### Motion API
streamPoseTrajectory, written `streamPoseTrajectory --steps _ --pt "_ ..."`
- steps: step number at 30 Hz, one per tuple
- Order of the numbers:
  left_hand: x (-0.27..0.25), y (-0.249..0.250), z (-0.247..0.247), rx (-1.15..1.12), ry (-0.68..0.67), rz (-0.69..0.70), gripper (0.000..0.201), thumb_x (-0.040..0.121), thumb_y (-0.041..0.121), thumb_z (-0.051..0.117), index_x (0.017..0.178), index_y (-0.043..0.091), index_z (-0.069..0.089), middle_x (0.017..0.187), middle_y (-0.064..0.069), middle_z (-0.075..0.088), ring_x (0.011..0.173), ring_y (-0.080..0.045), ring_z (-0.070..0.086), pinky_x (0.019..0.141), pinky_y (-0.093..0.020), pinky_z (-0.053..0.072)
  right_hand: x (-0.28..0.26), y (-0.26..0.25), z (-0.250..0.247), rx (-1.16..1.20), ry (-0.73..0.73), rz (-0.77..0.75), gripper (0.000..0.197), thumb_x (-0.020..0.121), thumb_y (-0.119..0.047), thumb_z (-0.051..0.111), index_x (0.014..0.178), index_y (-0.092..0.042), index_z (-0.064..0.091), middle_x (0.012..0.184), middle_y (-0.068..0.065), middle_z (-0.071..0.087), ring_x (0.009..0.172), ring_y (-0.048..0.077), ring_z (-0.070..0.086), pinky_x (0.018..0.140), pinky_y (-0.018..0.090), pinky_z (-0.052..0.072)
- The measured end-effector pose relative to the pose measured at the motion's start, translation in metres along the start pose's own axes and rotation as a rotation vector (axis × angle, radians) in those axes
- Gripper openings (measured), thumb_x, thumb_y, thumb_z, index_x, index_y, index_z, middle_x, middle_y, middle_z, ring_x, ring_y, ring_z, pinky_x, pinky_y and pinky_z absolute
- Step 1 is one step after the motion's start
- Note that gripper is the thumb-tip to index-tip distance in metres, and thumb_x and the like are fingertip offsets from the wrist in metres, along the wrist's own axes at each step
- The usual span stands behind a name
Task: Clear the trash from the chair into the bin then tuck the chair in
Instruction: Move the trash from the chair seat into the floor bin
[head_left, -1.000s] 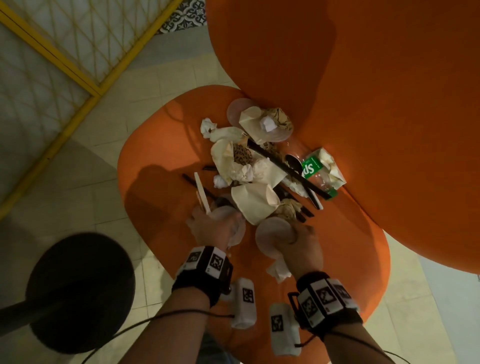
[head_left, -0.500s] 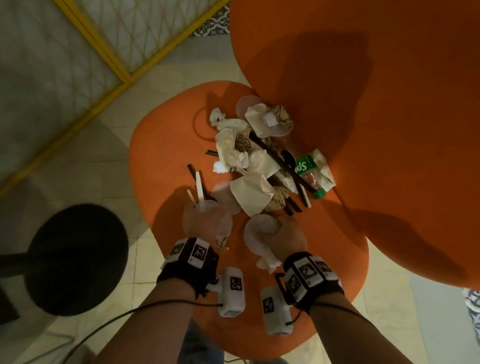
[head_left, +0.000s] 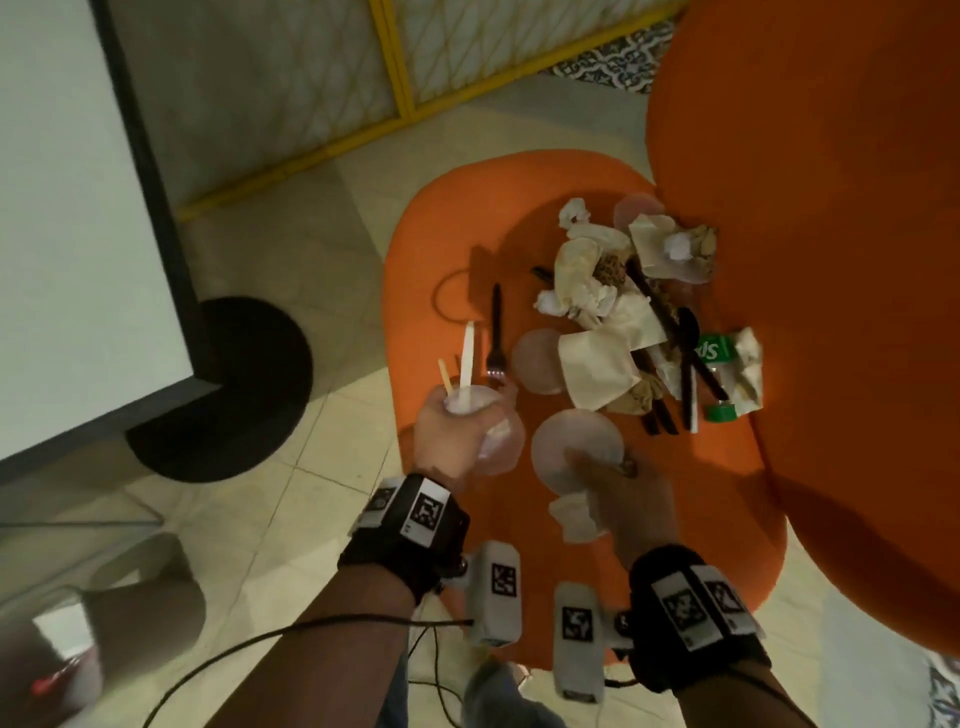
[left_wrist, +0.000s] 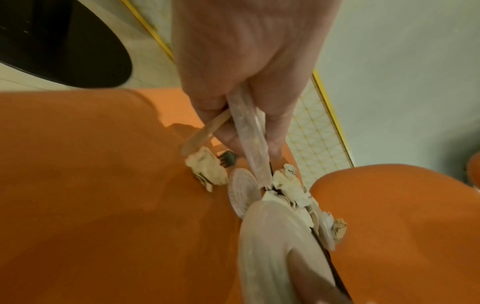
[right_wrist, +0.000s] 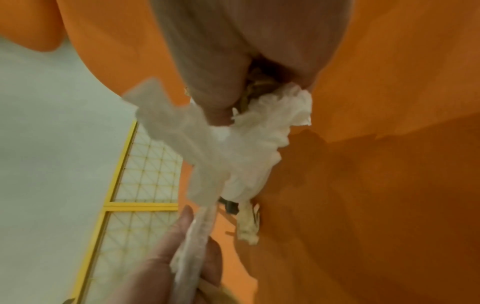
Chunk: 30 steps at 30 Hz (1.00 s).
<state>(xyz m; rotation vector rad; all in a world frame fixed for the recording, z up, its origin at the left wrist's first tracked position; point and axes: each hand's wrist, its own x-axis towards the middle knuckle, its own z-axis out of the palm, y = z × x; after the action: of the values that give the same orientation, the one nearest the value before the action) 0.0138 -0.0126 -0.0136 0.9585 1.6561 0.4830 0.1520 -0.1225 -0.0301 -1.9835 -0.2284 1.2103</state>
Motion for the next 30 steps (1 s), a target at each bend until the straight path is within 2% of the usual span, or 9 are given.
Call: streamPoseTrajectory --steps 5,10,15,18,21,23,25,29,30 --pt "-0.021 -0.055 -0.073 -0.278 0.052 -0.116 0.032 0.069 0.016 0.083 0.09 0.009 0.059 0.079 -0.008 0.068 0.07 -0.021 0.067 0.053 -0.025 0.052 -0.036 -0.002 0.054 -0.039 -0.219 -0.061 0.018 0.078 -0.02 0.075 0.092 -0.013 0.067 0.082 0.009 0.067 0.065 0.026 0.057 0.055 0.033 0.043" --pt "-0.041 -0.114 -0.174 -0.341 0.065 -0.073 0.006 0.078 0.009 0.073 0.077 0.008 0.068 0.072 -0.009 0.07 0.066 -0.021 0.066 0.062 -0.031 0.055 -0.08 0.011 0.141 -0.18 -0.42 -0.091 0.017 0.081 -0.02 0.073 0.093 -0.011 0.064 0.073 0.007 0.063 0.055 0.01 0.056 0.056 0.025 0.047" --pt "-0.042 -0.198 -0.291 -0.537 0.261 -0.244 0.026 0.08 0.008 0.072 0.098 -0.008 0.062 0.073 -0.017 0.065 0.054 -0.015 0.062 0.048 -0.023 0.051 -0.135 0.036 0.268 -0.295 -0.599 -0.016 0.031 0.078 -0.021 0.074 0.107 -0.019 0.063 0.086 0.005 0.062 0.06 0.015 0.054 0.038 0.018 0.041" --pt "-0.039 -0.254 -0.367 -0.57 0.374 -0.328 0.017 0.082 0.011 0.07 0.09 -0.002 0.062 0.067 -0.014 0.067 0.051 -0.016 0.061 0.046 -0.024 0.052 -0.171 0.067 0.358 -0.391 -0.664 -0.06 0.024 0.076 -0.017 0.076 0.097 -0.018 0.064 0.098 0.008 0.067 0.076 0.021 0.062 0.051 0.028 0.052" --pt "-0.033 -0.312 -0.443 -0.626 0.436 -0.386 0.012 0.086 0.009 0.066 0.076 0.004 0.061 0.052 -0.003 0.066 0.046 -0.014 0.06 0.049 -0.025 0.05 -0.207 0.109 0.444 -0.482 -0.718 -0.087 0.023 0.076 -0.016 0.077 0.094 -0.021 0.063 0.102 0.006 0.068 0.094 0.023 0.064 0.084 0.038 0.054" --pt "-0.026 -0.354 -0.489 -0.609 0.455 -0.465 0.006 0.087 0.012 0.066 0.085 0.01 0.061 0.065 -0.001 0.071 0.056 -0.014 0.066 0.064 -0.032 0.058 -0.229 0.139 0.497 -0.531 -0.738 -0.084 0.032 0.075 -0.018 0.077 0.105 -0.015 0.064 0.106 0.005 0.068 0.098 0.022 0.064 0.091 0.039 0.052" --pt "-0.012 -0.393 -0.531 -0.543 0.464 -0.543 0.023 0.085 0.017 0.067 0.105 0.009 0.06 0.098 -0.012 0.07 0.083 -0.025 0.067 0.082 -0.042 0.057 -0.245 0.169 0.544 -0.581 -0.742 -0.077 0.039 0.076 -0.02 0.078 0.11 -0.011 0.062 0.109 0.006 0.067 0.099 0.022 0.063 0.091 0.036 0.051" --pt "0.022 -0.44 -0.596 -0.4 0.39 -0.683 0.031 0.091 0.02 0.052 0.119 0.007 0.06 0.125 -0.012 0.061 0.116 -0.029 0.057 0.091 -0.033 0.045 -0.261 0.224 0.616 -0.67 -0.699 -0.072 0.044 0.076 -0.021 0.078 0.114 -0.006 0.061 0.107 0.007 0.066 0.094 0.02 0.06 0.082 0.028 0.046" --pt "0.024 -0.445 -0.605 -0.186 0.314 -0.68 0.032 0.094 0.023 0.048 0.12 0.01 0.061 0.127 -0.009 0.061 0.119 -0.029 0.055 0.097 -0.033 0.042 -0.263 0.236 0.629 -0.693 -0.685 -0.069 0.044 0.077 -0.021 0.078 0.115 -0.005 0.061 0.106 0.008 0.065 0.093 0.02 0.059 0.082 0.028 0.046"
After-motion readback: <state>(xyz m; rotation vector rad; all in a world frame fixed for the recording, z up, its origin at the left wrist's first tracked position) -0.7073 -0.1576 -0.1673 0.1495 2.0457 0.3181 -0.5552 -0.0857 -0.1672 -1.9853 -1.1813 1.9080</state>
